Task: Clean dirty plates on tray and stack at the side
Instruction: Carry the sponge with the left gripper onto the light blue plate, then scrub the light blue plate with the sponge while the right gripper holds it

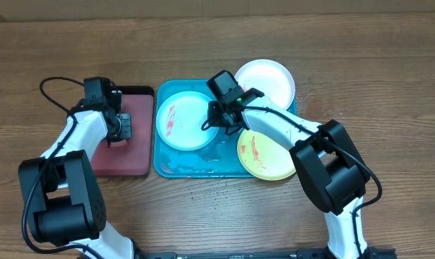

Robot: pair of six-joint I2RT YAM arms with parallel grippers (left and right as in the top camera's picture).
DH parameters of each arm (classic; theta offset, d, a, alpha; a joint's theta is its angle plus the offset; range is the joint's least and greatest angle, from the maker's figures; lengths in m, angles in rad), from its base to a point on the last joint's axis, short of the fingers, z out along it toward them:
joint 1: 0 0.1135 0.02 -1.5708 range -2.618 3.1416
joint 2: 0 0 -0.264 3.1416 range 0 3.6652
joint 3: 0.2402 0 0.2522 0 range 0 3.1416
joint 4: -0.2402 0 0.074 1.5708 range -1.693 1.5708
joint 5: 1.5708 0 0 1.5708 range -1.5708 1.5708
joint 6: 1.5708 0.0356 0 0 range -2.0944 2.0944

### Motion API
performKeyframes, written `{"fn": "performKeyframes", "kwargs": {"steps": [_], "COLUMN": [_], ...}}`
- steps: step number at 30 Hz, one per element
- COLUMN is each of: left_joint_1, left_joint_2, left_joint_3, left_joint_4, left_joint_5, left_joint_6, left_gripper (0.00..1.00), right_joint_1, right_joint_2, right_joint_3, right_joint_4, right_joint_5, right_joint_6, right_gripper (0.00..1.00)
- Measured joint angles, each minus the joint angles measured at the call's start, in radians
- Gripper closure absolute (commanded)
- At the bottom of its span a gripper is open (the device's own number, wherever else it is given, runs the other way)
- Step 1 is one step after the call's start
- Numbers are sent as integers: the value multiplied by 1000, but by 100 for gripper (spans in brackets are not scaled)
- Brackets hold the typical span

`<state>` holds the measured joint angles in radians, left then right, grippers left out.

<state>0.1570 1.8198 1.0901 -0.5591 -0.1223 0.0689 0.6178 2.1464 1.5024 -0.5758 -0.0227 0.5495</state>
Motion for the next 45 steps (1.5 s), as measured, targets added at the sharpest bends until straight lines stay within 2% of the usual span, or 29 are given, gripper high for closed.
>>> {"fn": "performKeyframes", "kwargs": {"steps": [3, 9, 14, 21, 28, 32, 37, 42, 45], "left_joint_1": [0, 0, -19, -174, -303, -326, -340, -367, -369], "left_joint_2": [0, -12, -47, -26, 132, 222, 279, 301, 306], "left_joint_3": [66, 322, 425, 422, 422, 421, 422, 442, 453], "left_joint_4": [-105, -303, -340, -332, -291, -277, -260, -284, -309], "left_joint_5": [26, 132, 237, 295, 196, 104, 68, 42, 106], "left_joint_6": [-16, -26, -35, -40, -109, -174, -222, -222, -148], "left_gripper": [96, 96, 96, 96, 96, 96, 96, 96, 96], "right_joint_1": [0, -3, -29, -48, -48, -48, -48, -48, -48], "right_joint_2": [0, 0, 0, 0, 0, 0, 0, 0, 0], "right_joint_3": [0, 0, 0, 0, 3, 3, 3, 3, 3], "right_joint_4": [0, 0, -7, -27, -45, -46, -47, -46, -52], "right_joint_5": [0, -18, -80, -120, -126, -127, -127, -127, -127], "right_joint_6": [0, 0, 0, 0, 0, 0, 0, 0, 0], "right_gripper": [96, 96, 96, 96, 96, 96, 96, 96, 96]}}
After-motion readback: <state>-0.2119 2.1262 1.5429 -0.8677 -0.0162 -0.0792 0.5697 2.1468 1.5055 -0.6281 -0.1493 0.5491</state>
